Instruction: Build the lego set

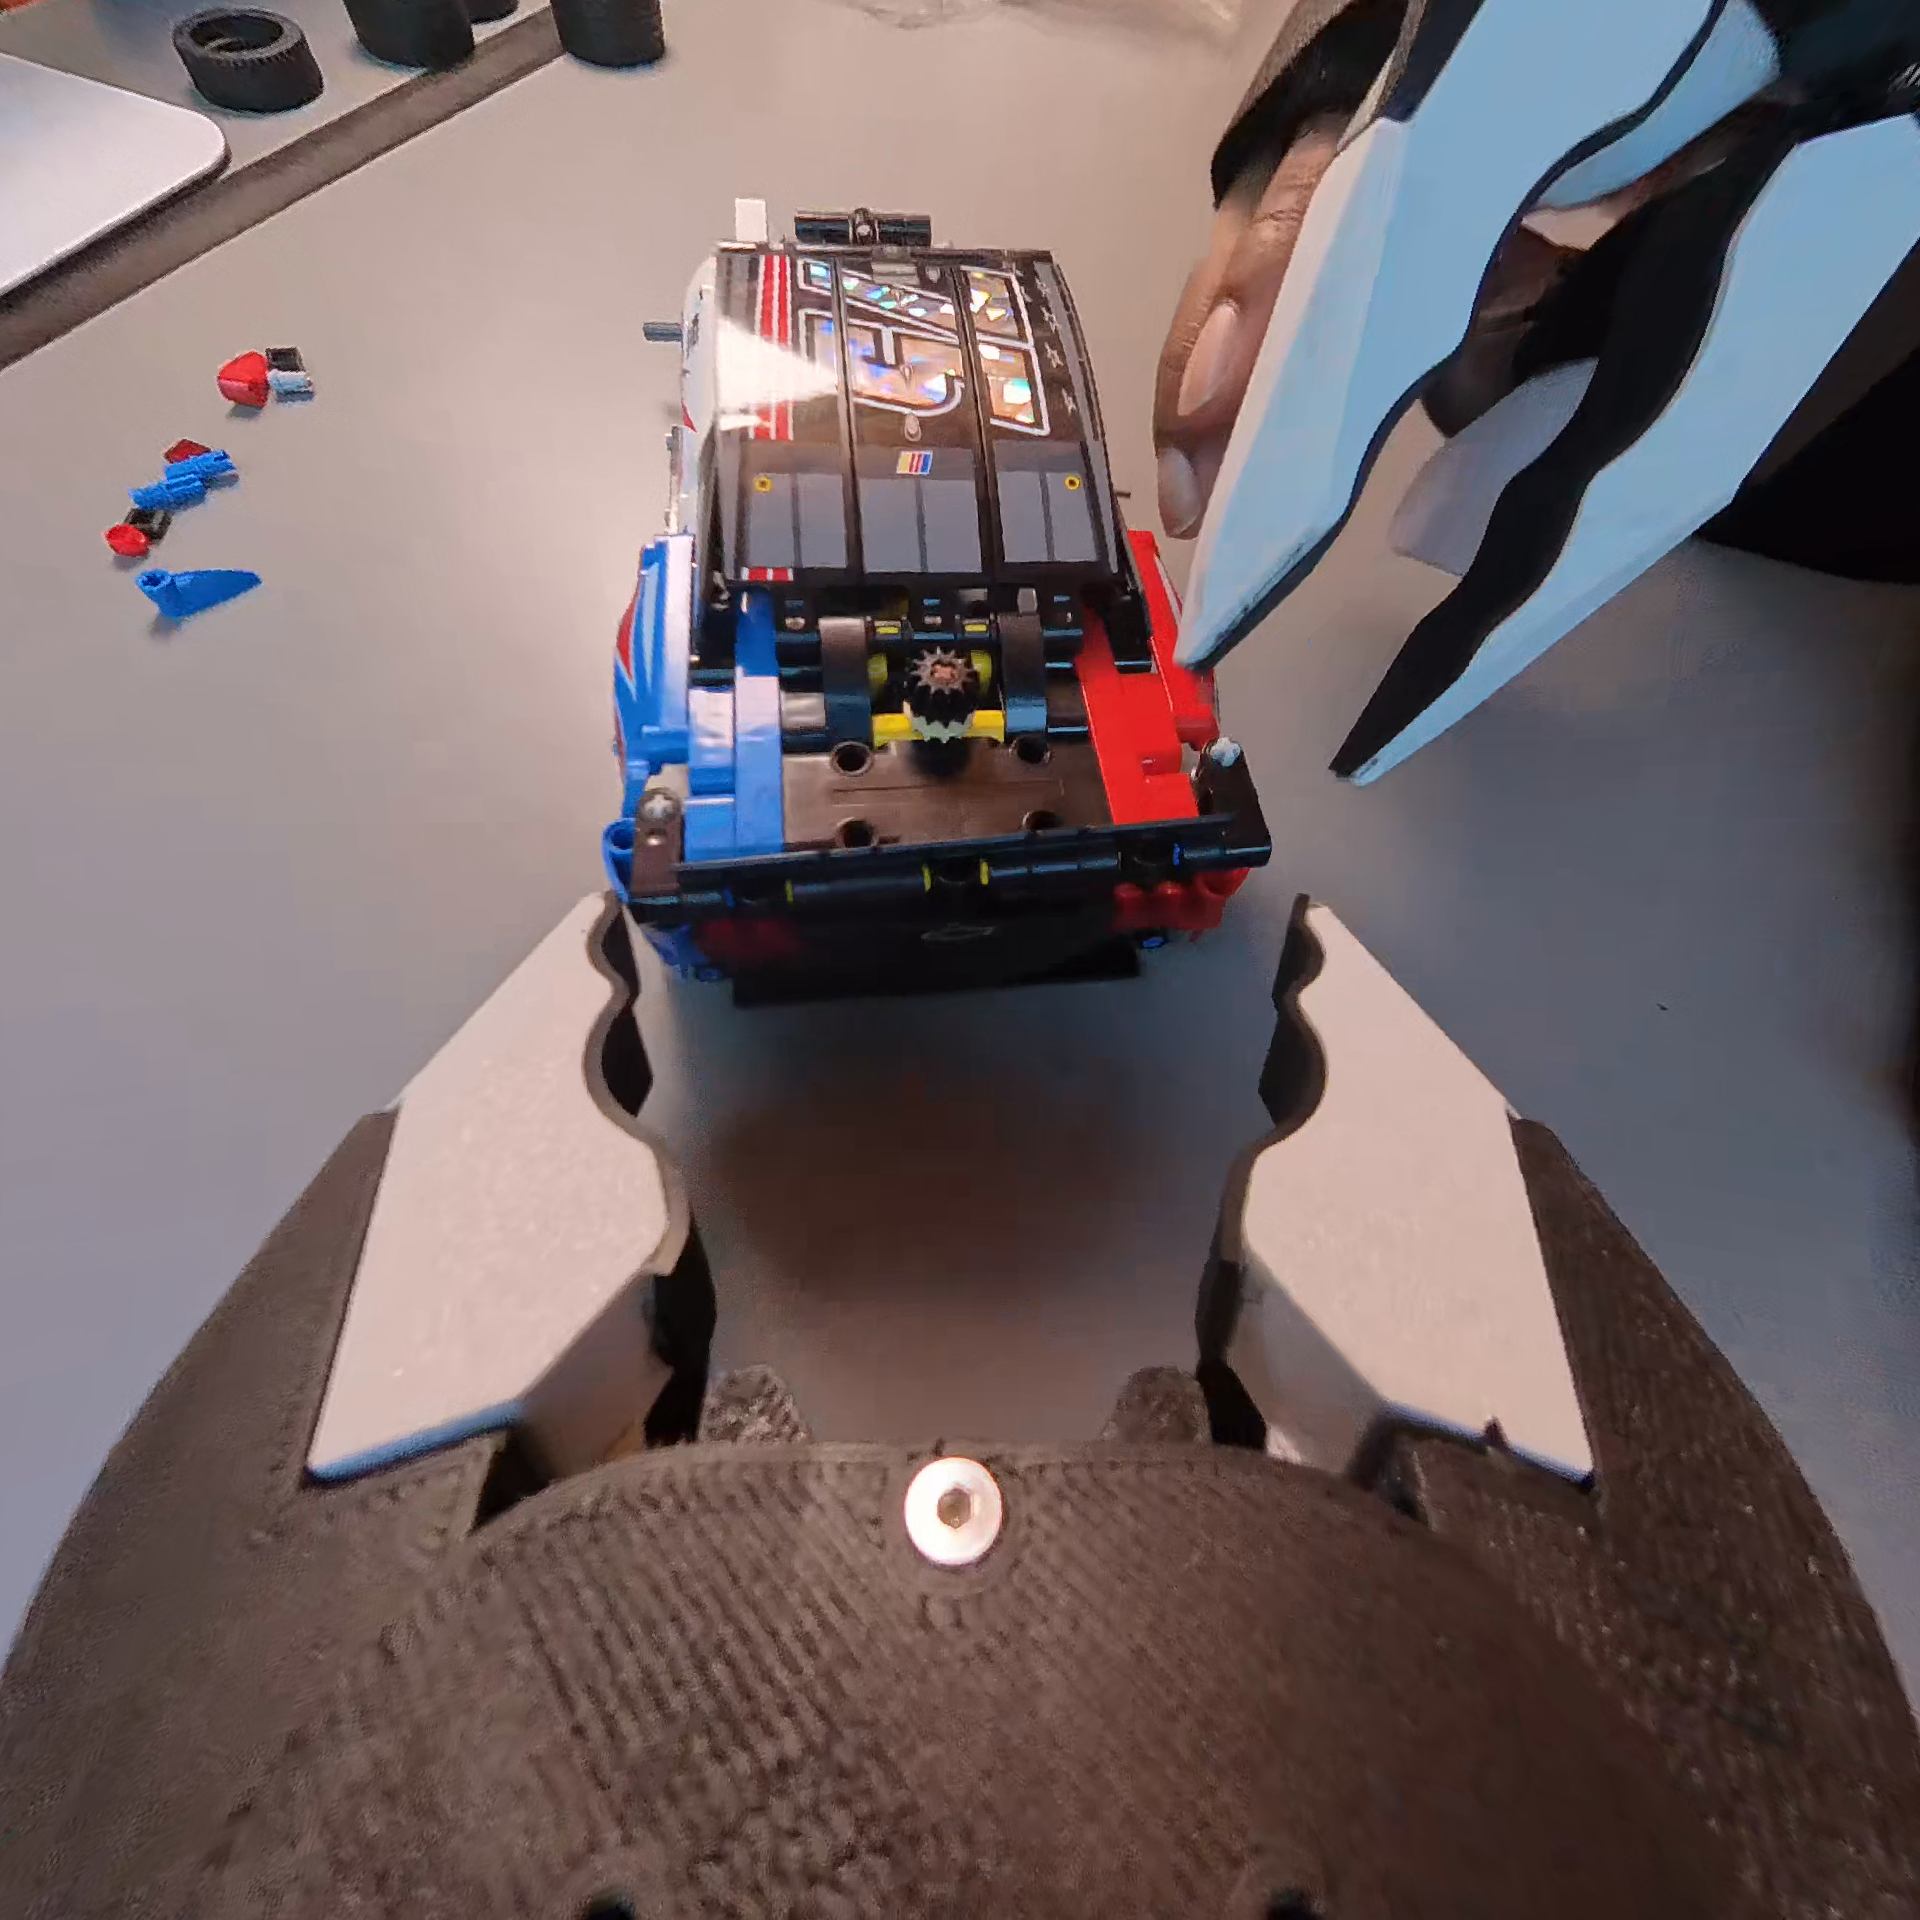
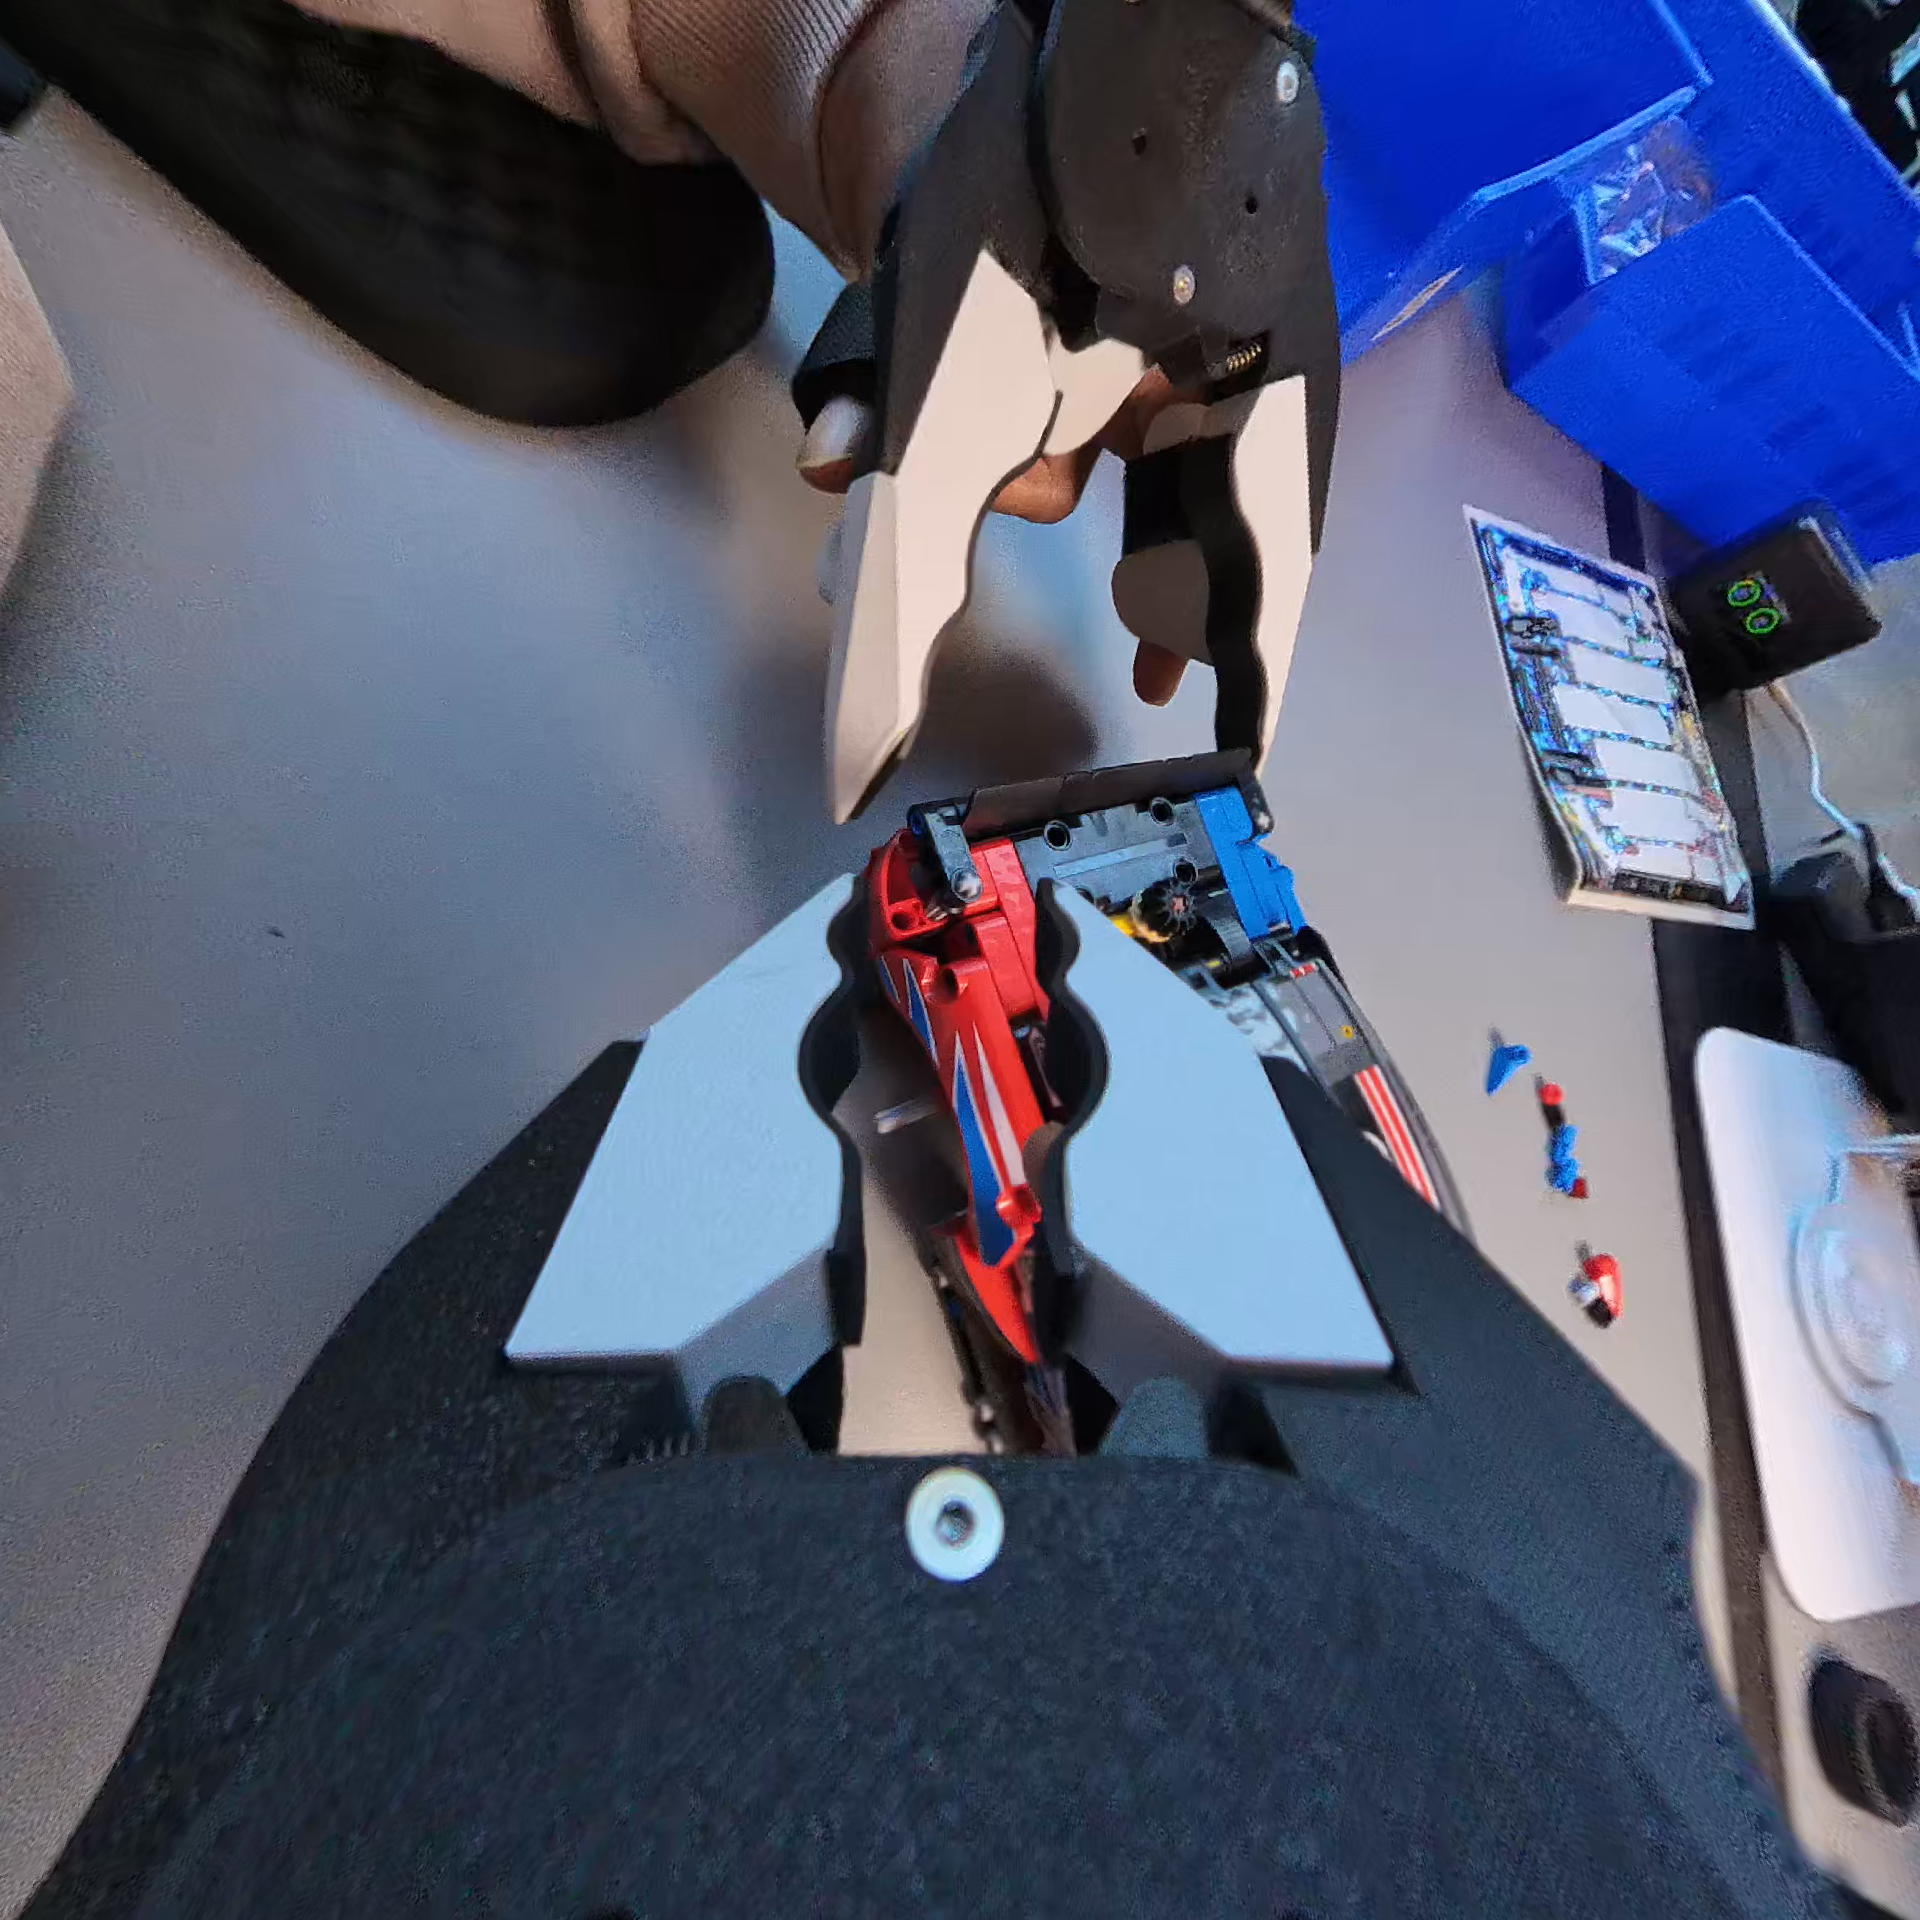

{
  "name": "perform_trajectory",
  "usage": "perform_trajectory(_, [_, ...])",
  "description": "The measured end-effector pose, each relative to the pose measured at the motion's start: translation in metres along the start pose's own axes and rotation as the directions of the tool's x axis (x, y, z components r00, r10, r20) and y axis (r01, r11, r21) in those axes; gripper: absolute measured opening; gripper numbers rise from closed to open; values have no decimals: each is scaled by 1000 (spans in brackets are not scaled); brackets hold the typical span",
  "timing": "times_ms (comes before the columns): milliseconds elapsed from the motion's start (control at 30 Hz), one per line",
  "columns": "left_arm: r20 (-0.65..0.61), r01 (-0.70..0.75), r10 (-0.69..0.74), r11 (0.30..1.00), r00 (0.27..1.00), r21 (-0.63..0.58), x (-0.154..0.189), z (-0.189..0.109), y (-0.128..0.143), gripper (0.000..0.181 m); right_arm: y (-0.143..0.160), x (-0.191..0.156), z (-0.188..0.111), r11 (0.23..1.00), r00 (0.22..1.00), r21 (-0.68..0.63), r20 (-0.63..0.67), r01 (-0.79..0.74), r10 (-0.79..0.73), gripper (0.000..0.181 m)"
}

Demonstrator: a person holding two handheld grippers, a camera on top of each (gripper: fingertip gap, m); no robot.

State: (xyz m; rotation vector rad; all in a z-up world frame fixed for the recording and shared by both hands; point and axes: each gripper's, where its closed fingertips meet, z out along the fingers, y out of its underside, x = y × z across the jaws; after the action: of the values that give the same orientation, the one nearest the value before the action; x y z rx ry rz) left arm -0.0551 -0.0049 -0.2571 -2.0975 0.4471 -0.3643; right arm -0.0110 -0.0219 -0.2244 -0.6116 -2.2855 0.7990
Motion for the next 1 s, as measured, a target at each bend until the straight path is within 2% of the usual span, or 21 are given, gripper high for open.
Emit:
perform_trajectory(33, [34,-15,16,1000,999,-25,1,5,2,126,2,1,5,998,999,-28,0,51,-51,28])
perform_trajectory(100, [89,-38,44,997,995,-73,-1,11,4,132,7,-2,13,988,992,-84,26,129,-127,18])
perform_trajectory(233, [159,-39,52,996,986,-84,-5,19,3,130,5,-1,16,984,990,-112,47,138,-134,9])
perform_trajectory(667, [129,-80,91,992,987,-94,-5,21,3,130,9,-4,15,967,981,-180,101,183,-166,6])
perform_trajectory(800, [109,-78,86,994,990,-78,-3,22,2,130,7,-5,13,973,984,-177,132,145,-123,7])
perform_trajectory(867, [108,-78,86,994,990,-79,-3,22,2,130,1,0,9,974,982,-144,102,175,-161,9])
perform_trajectory(1000, [108,-79,87,994,990,-80,-3,22,2,130,1,-3,3,960,971,-162,111,230,-214,5])
